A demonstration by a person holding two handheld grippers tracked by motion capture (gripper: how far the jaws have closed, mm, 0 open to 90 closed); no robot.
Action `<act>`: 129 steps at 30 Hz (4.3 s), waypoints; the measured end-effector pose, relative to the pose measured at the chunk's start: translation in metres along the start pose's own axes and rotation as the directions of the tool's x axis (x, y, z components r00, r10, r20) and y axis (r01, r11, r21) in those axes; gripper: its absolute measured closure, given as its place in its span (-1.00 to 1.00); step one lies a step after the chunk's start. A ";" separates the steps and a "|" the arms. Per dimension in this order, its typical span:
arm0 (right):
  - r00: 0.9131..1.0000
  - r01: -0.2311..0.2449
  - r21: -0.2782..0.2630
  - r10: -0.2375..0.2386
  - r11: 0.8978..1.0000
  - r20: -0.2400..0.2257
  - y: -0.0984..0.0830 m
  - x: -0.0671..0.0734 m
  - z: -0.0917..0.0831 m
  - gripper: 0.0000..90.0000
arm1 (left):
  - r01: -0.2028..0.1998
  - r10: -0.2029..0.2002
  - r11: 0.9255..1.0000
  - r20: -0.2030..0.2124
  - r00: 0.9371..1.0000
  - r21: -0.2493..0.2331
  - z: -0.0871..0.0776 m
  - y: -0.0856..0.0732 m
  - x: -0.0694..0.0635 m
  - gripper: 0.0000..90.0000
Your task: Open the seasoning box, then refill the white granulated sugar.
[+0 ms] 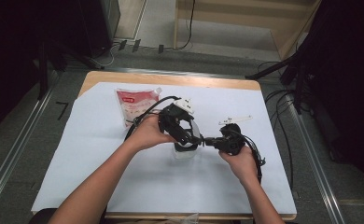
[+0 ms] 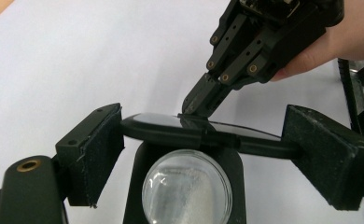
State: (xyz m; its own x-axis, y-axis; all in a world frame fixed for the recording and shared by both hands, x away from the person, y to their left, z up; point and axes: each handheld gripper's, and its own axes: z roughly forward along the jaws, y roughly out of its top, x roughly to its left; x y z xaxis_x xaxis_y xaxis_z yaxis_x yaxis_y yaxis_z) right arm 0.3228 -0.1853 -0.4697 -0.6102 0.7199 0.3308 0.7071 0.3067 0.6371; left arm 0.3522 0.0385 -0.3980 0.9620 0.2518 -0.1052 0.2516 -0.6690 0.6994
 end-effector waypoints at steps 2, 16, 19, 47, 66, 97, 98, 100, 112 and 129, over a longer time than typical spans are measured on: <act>1.000 0.000 0.000 0.000 1.000 0.000 0.000 0.000 0.000 1.00 | -0.003 0.003 1.000 0.007 1.000 0.004 -0.002 -0.001 0.000 -0.66; 1.000 0.003 -0.004 -0.003 1.000 -0.002 0.000 -0.001 0.000 1.00 | -0.002 0.002 1.000 -0.003 1.000 -0.006 -0.017 -0.026 -0.001 -0.45; 1.000 0.001 -0.009 -0.001 1.000 0.001 0.001 0.000 0.000 1.00 | 0.013 -0.013 1.000 0.008 1.000 -0.025 -0.020 -0.032 0.002 -0.12; 1.000 -0.019 -0.015 0.019 1.000 -0.014 0.000 -0.001 0.005 1.00 | 0.081 -0.081 0.997 0.055 0.995 -0.006 0.010 0.000 0.009 0.99; 0.999 -0.004 -0.018 0.003 1.000 -0.033 -0.001 0.000 -0.001 0.93 | 0.116 -0.116 0.993 0.068 0.991 0.008 -0.001 -0.007 0.008 0.64; 0.999 0.036 -0.064 -0.038 0.997 -0.032 -0.025 0.015 -0.025 0.12 | 0.181 -0.182 0.983 -0.020 0.983 -0.032 -0.079 -0.071 0.004 0.02; 0.998 0.045 -0.062 -0.047 0.997 -0.032 -0.024 0.016 -0.024 0.10 | 0.185 -0.186 0.982 -0.025 0.982 -0.034 -0.081 -0.073 0.005 0.01; 0.997 0.076 -0.060 -0.077 0.995 -0.025 -0.024 0.016 -0.022 0.07 | 0.198 -0.199 0.979 -0.028 0.980 -0.039 -0.086 -0.076 0.006 0.01; 0.992 0.126 -0.053 -0.127 0.991 -0.009 -0.020 0.014 -0.018 0.02 | 0.252 -0.256 0.966 -0.086 0.963 -0.058 -0.121 -0.100 0.017 0.00; 0.992 0.127 -0.040 -0.128 0.991 -0.011 -0.015 0.010 -0.015 0.02 | 0.375 -0.390 0.919 -0.148 0.909 -0.120 -0.167 -0.135 0.037 0.02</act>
State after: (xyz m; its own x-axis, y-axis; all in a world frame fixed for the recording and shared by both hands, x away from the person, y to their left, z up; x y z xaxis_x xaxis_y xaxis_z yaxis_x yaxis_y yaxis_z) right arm 0.3010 -0.1919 -0.4656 -0.6996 0.6676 0.2546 0.6088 0.3704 0.7016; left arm 0.3365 0.2550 -0.3788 0.7605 0.5935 -0.2634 0.5791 -0.4365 0.6886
